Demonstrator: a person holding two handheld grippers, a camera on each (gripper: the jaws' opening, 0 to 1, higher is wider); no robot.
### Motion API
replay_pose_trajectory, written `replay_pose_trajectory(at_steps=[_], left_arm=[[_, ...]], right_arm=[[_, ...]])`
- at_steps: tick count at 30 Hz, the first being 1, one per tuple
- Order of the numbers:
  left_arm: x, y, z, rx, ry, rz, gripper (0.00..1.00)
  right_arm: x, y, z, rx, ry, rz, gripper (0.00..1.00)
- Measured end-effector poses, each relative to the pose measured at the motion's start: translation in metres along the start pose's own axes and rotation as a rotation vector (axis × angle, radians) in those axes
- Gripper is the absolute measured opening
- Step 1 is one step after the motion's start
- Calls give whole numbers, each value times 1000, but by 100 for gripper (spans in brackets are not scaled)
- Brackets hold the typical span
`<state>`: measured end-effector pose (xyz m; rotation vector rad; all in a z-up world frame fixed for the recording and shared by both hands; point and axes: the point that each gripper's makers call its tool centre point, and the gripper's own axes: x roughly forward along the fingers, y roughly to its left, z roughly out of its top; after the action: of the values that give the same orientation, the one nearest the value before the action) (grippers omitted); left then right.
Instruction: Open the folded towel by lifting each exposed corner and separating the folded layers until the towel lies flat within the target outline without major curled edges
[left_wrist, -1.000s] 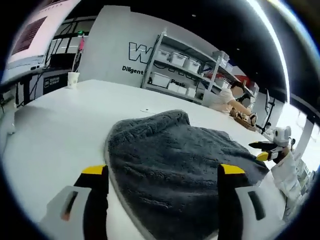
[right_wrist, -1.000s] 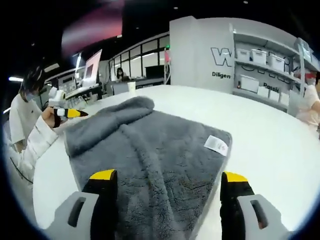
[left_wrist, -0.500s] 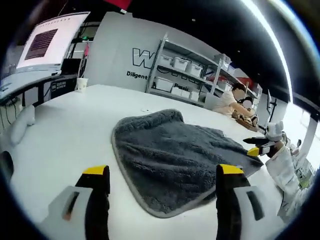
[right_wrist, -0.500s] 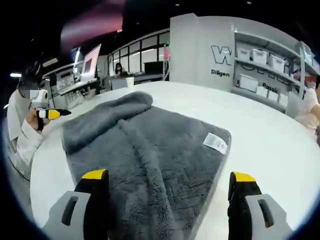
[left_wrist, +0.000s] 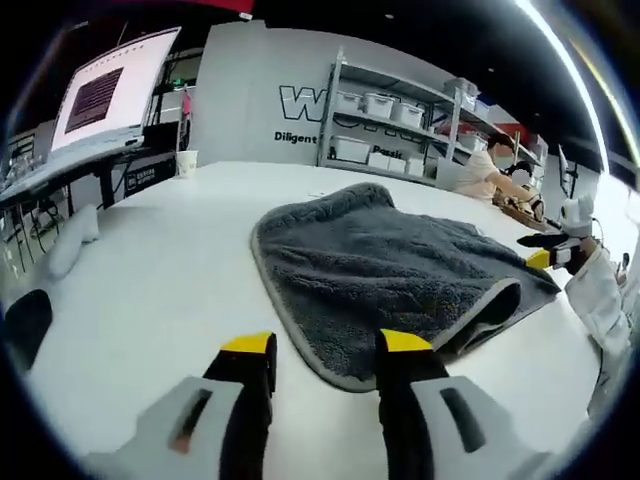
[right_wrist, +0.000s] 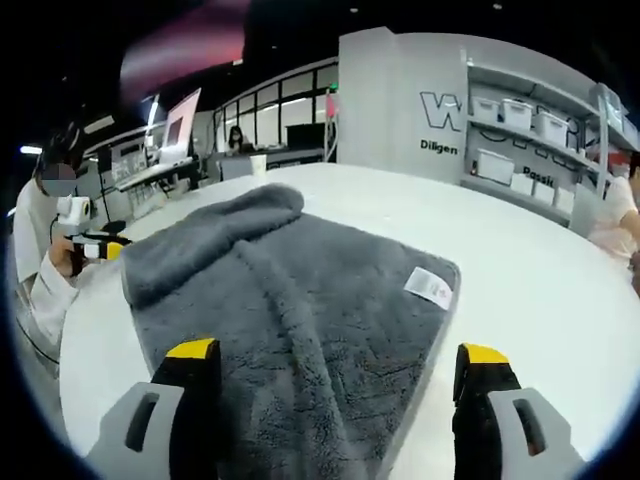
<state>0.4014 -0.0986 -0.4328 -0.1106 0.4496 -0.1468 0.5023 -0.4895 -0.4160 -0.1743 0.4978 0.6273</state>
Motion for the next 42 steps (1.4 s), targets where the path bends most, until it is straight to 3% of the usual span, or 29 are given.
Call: replay_pose_trajectory(at_steps=[12,16,22,27,42], left_arm=[[2,11,-3,78,-3,50,12],[3,8,-3,95,-9,34,6],[3,7,-2,172,8,40,5],[-1,18,-1,226,26,88,5],[-7,41,1,273,33,163,5]], right_arm=[[-1,2,1,0,-6,5,95],[0,3,0,-5,3,5,94],[0,3,-1,-6,7,4,94],[1,3,-1,-9,11,5,94],[3,6,-7,-21,35,16,94]])
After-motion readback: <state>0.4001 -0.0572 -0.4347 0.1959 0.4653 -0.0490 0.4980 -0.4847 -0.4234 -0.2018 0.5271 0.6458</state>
